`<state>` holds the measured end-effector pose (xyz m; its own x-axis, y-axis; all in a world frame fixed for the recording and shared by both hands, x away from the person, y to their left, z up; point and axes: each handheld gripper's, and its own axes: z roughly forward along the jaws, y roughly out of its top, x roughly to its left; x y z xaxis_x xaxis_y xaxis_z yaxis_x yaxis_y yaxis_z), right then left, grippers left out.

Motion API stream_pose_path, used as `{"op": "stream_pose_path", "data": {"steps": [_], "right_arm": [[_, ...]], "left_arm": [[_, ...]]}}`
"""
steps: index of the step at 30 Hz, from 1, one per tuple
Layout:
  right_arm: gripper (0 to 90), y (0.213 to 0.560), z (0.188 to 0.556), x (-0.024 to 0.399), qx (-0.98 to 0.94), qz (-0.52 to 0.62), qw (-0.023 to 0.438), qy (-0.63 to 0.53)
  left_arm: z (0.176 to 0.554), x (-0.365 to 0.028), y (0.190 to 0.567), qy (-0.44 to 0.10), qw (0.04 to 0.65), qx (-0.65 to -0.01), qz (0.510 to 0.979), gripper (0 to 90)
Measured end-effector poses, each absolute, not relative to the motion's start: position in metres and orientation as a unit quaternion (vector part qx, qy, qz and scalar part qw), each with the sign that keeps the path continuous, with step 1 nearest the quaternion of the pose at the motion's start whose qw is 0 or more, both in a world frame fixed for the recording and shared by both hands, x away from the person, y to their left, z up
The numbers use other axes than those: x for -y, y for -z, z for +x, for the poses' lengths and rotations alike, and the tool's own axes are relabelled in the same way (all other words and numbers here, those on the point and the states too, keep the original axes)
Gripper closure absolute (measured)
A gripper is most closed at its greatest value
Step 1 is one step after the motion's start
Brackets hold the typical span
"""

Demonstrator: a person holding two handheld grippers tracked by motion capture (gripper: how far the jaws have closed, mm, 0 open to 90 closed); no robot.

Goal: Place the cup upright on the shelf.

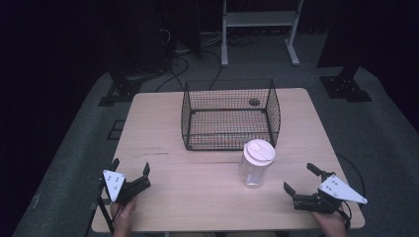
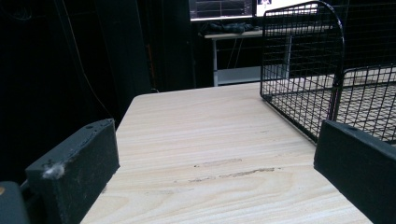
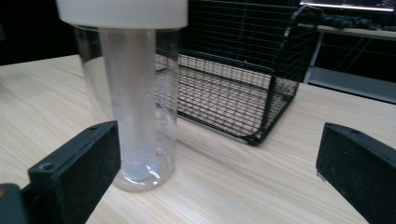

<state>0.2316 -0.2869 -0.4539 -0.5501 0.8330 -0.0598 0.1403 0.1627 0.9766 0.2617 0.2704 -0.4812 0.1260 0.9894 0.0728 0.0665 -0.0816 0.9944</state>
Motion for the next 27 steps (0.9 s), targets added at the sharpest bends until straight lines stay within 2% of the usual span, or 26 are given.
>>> {"op": "stream_pose_path", "data": {"steps": [27], "right_arm": [[0.0, 0.439, 0.239, 0.236, -0.711, 0.304, 0.298, -0.56]], "left_arm": [[0.262, -0.271, 0.481, -0.469, 0.493, -0.465, 0.567, 0.0]]}}
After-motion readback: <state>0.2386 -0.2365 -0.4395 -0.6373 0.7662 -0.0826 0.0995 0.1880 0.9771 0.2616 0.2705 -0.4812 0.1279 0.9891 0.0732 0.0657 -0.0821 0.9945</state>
